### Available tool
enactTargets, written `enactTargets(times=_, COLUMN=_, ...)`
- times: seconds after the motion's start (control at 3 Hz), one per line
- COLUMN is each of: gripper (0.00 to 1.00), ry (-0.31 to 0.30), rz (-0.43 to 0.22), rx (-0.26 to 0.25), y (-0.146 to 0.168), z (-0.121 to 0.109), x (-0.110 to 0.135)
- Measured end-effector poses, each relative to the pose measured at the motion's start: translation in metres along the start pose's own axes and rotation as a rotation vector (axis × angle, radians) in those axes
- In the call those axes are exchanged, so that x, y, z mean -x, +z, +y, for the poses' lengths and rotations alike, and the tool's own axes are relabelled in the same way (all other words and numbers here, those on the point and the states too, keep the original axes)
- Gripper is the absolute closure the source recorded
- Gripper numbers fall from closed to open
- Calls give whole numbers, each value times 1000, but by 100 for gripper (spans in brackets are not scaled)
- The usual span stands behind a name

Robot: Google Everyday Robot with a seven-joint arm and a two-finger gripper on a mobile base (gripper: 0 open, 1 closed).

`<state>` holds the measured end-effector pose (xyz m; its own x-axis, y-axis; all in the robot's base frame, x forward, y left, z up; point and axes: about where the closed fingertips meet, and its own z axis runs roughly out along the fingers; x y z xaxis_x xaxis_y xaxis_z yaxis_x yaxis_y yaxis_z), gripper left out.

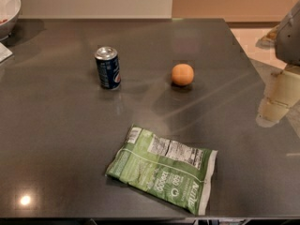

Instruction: Move orange near green jalapeno chip bag

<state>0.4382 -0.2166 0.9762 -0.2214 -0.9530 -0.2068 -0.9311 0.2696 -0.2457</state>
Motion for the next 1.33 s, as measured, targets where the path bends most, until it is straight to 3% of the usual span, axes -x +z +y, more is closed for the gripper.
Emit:
enactTargets(times=0.33, gripper=0, ry=-1, rz=-3, rx=-2, y=0, z=-1, x=0)
enactTargets(times=0.67, gripper=0, ry=-2, rz=-46, rx=-7, y=10, z=-20, x=7)
enactTargets(times=1.33, gripper=0, ry=-8, rz=-162, rx=19, y=76, z=-81, x=42)
